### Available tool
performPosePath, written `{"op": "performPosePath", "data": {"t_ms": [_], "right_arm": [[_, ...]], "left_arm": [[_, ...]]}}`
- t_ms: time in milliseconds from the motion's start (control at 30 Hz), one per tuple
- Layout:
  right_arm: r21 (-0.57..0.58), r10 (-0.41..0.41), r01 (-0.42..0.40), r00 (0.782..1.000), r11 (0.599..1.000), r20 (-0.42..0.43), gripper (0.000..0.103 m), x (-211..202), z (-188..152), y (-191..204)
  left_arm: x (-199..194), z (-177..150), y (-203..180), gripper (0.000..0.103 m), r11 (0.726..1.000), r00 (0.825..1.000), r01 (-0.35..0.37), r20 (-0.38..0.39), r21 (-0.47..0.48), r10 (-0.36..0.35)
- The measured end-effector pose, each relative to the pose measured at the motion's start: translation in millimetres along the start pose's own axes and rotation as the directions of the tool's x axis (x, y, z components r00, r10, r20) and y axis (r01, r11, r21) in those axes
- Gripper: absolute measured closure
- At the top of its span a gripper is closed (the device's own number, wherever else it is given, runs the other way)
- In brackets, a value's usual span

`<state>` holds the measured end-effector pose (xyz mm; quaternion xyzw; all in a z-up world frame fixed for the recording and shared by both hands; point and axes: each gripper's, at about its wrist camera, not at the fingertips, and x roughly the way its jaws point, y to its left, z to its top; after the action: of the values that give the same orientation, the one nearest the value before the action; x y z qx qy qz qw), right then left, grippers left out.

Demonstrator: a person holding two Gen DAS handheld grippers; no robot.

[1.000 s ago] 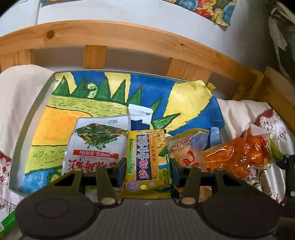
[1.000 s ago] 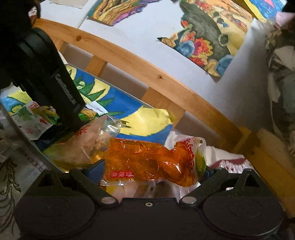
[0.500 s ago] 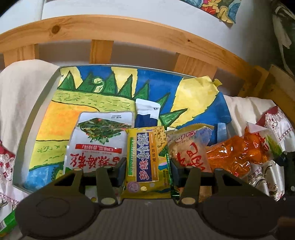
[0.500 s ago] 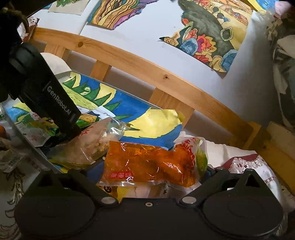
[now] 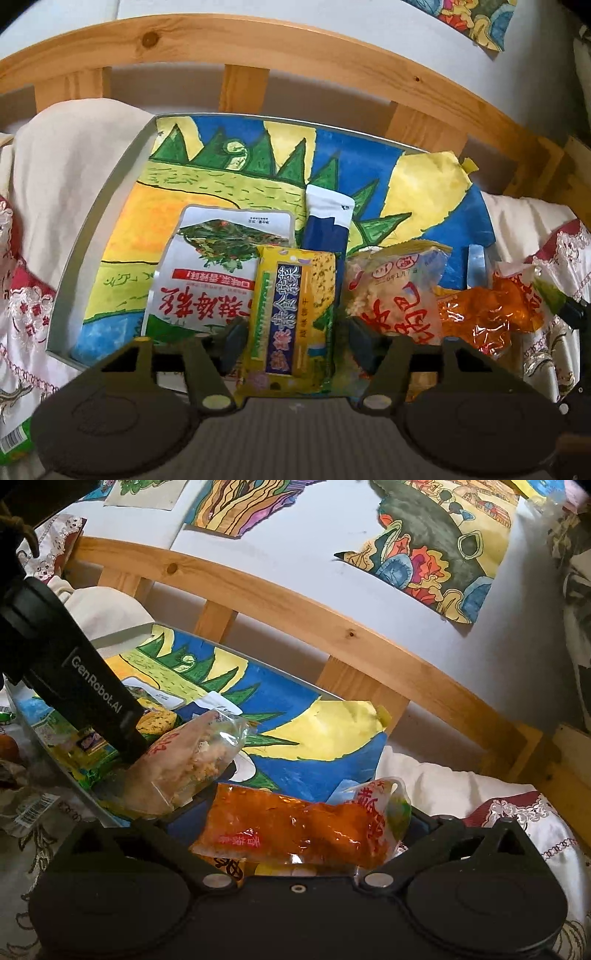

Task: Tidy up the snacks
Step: 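Open the left tool over the tray while the right tool releases the orange-snack bag, then withdraw both open tools from the tray back over the remaining snacks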

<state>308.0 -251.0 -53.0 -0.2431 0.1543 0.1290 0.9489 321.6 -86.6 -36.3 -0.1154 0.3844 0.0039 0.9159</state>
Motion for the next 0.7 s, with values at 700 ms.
{"op": "performPosePath", "data": {"t_ms": [700], "right_arm": [[-0.015,0.046,-0.047,0.995,0.999,-0.088,0.001,-19,17,-9]], "left_arm": [[-48,-3,15,0.004,0.999,0.995,0.017,0.101,-0.035,-0.013]]}}
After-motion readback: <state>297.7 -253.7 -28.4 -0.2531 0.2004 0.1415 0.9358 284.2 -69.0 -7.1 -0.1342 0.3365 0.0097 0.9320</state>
